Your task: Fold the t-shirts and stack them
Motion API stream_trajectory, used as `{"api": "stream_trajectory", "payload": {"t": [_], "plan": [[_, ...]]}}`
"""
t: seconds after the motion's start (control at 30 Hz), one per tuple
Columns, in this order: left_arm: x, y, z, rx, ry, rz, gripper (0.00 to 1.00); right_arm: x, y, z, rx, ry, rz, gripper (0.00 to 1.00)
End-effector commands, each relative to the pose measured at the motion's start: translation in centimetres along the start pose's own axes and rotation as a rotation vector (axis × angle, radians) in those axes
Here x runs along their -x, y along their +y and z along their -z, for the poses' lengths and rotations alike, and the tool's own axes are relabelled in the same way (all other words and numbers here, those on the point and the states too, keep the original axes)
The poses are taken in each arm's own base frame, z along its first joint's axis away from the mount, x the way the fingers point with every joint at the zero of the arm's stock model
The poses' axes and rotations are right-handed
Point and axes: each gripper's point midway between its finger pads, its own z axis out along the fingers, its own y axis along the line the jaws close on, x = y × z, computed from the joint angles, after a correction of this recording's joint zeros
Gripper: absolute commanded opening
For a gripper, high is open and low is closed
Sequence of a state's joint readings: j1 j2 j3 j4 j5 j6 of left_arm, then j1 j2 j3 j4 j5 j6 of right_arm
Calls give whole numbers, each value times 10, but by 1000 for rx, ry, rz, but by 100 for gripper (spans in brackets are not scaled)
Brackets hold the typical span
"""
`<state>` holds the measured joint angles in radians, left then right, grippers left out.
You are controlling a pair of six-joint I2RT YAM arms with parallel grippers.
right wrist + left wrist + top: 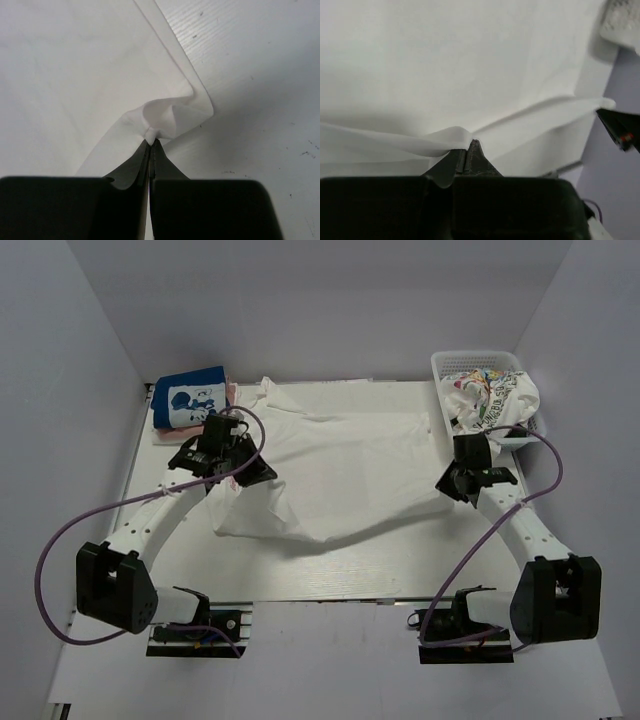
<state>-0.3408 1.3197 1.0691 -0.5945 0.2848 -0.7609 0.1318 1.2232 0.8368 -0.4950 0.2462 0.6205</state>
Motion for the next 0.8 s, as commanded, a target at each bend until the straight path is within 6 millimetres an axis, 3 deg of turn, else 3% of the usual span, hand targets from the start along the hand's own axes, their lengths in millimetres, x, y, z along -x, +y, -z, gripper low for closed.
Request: {"api": "stream_trajectory", "payload": {"t": [0.0, 0.17, 0.23, 0.43, 0.47, 0.5, 0.63, 0.67, 0.77], "plan": [[48, 18, 15, 142, -186, 25, 0, 42, 14, 2, -6, -114, -18, 0], [78, 32, 13, 205, -267, 28, 0, 60, 15, -10, -68, -138, -19, 0], [88, 25, 9, 174, -271, 18, 0, 65, 17, -12, -82, -146, -11, 0], [106, 46, -22, 218, -232, 62, 0, 77, 31, -35, -88, -133, -5, 0], [116, 47, -21, 224, -253, 70, 0, 80, 28, -40, -115, -143, 5, 0], [119, 58, -25, 257, -258, 83, 0, 85, 32, -40, -111, -151, 2, 0], [127, 72, -33, 287, -261, 103, 0, 99, 35, -51, -141, -189, 25, 0], [126, 75, -36, 287, -247, 112, 0, 94, 31, -61, -166, -169, 45, 0], [129, 69, -49, 235, -227, 86, 0, 101, 35, -64, -176, -161, 65, 0]]}}
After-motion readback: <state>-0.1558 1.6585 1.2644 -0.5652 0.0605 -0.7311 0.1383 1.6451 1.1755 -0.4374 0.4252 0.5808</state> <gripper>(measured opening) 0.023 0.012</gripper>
